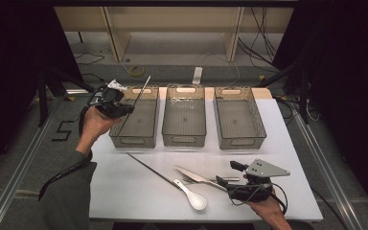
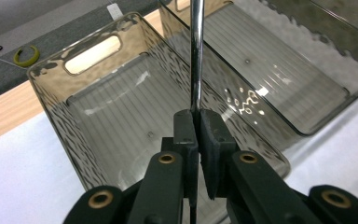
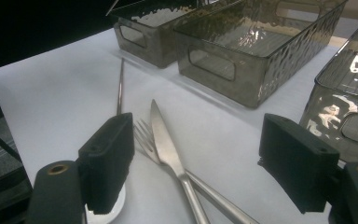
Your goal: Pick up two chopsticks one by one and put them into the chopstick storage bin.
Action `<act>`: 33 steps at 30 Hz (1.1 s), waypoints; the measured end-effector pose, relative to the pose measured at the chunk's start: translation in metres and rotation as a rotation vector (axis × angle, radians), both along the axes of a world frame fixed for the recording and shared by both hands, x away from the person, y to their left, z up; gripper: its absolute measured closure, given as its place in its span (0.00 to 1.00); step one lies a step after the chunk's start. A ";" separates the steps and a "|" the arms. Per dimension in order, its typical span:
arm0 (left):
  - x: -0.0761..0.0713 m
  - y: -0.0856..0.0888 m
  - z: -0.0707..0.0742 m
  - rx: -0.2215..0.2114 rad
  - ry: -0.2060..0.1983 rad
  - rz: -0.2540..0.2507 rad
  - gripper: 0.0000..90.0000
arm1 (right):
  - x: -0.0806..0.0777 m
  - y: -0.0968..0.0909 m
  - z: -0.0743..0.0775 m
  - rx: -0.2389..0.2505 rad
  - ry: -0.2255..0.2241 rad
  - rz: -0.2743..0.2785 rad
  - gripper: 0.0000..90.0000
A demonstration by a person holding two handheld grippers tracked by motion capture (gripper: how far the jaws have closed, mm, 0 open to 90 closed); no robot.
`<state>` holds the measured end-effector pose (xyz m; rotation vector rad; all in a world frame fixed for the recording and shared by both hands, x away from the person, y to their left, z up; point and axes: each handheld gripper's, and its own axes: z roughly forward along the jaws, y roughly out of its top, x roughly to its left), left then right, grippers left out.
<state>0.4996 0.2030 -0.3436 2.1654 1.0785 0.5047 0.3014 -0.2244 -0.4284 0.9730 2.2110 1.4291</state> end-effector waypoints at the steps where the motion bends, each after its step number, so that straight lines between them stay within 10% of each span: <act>1: 0.002 0.000 0.001 0.000 0.001 0.002 0.94 | 0.000 0.000 0.000 0.001 0.000 0.000 0.30; 33: 0.033 -0.001 -0.017 -0.001 0.019 0.074 0.94 | 0.000 0.000 -0.001 0.001 0.004 0.006 0.30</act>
